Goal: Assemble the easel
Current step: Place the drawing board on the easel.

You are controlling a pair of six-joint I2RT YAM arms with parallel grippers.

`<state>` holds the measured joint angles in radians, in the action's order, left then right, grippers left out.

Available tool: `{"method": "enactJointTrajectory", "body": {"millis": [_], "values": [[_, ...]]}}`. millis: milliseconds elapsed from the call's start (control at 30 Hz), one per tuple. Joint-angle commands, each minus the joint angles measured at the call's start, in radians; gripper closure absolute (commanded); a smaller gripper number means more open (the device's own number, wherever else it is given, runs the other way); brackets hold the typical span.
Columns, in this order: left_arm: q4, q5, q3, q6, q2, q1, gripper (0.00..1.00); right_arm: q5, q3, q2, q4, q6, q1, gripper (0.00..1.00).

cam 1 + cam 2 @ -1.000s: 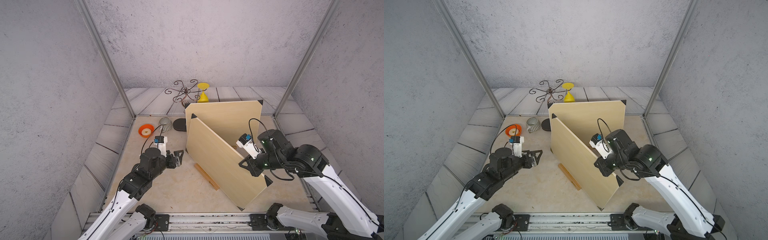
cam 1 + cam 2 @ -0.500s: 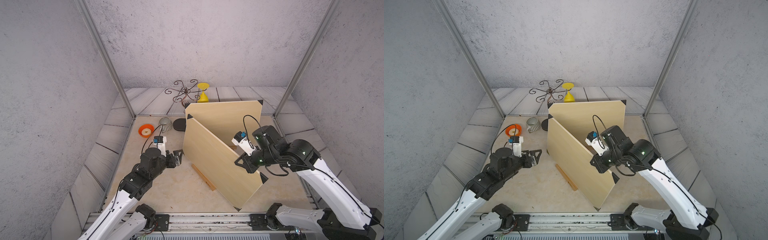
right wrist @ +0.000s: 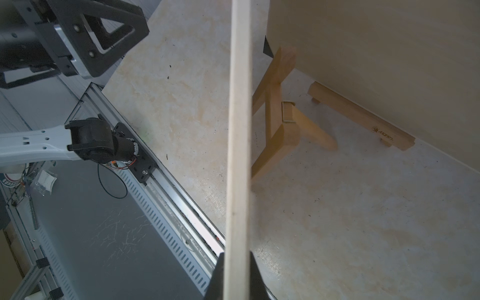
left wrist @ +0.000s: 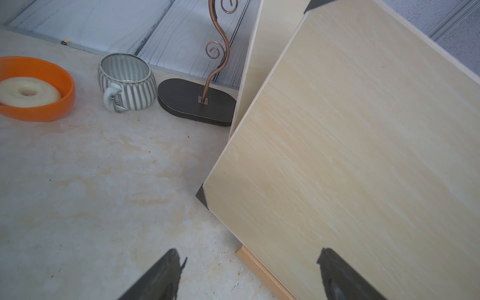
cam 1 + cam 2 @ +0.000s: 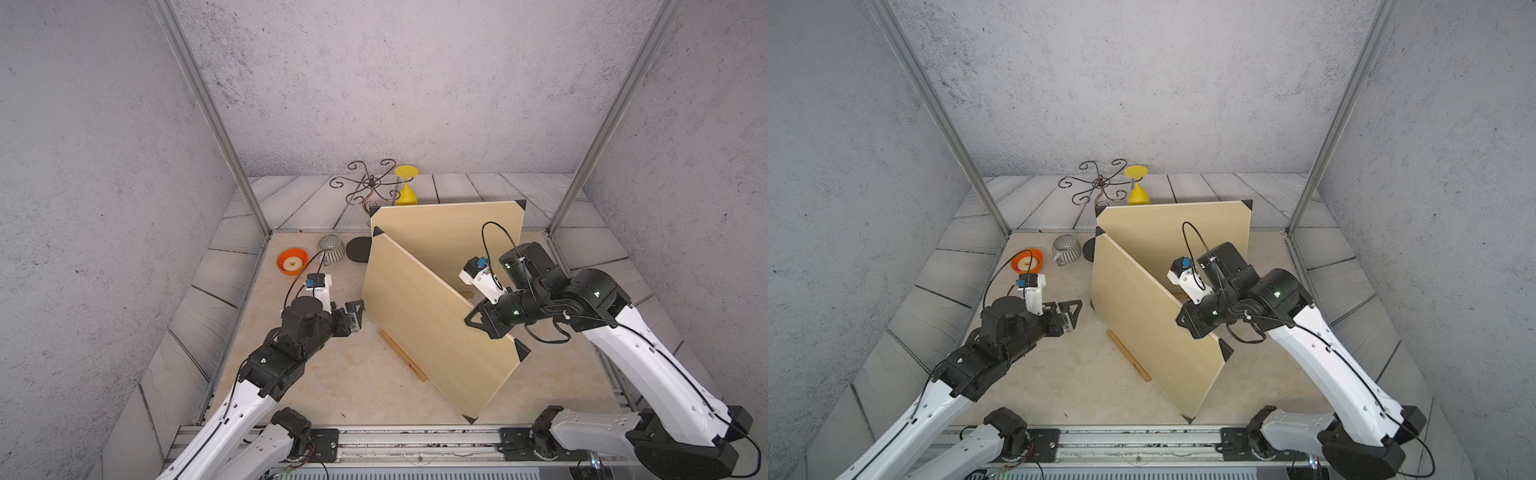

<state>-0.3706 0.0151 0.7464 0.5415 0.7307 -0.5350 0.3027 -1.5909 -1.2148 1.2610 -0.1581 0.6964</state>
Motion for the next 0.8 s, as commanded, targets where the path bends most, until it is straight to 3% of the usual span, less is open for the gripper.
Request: {"method": "enactJointTrajectory", "body": {"millis": [0,200,400,633,767], "values": [[-0.006,0.016,-0.012,0.000,-0.010,-0.008,0.14,0.099,0.034,0.029,-0.140,0.007,-0.017,1.00],[-0.006,0.019,-0.012,-0.003,-0.007,-0.007,0.14,0.159,0.094,0.029,-0.145,0.050,-0.081,1.00],[-0.003,0.029,-0.024,-0.002,-0.011,-0.008,0.14,0.131,0.152,0.041,-0.154,0.060,-0.114,0.99],[-0.009,0.037,-0.026,-0.005,-0.016,-0.007,0.14,0.142,0.164,0.036,-0.159,0.046,-0.117,0.77],[-0.004,0.041,-0.034,-0.001,-0.024,-0.007,0.14,0.140,0.165,0.031,-0.161,0.034,-0.117,0.74]]}}
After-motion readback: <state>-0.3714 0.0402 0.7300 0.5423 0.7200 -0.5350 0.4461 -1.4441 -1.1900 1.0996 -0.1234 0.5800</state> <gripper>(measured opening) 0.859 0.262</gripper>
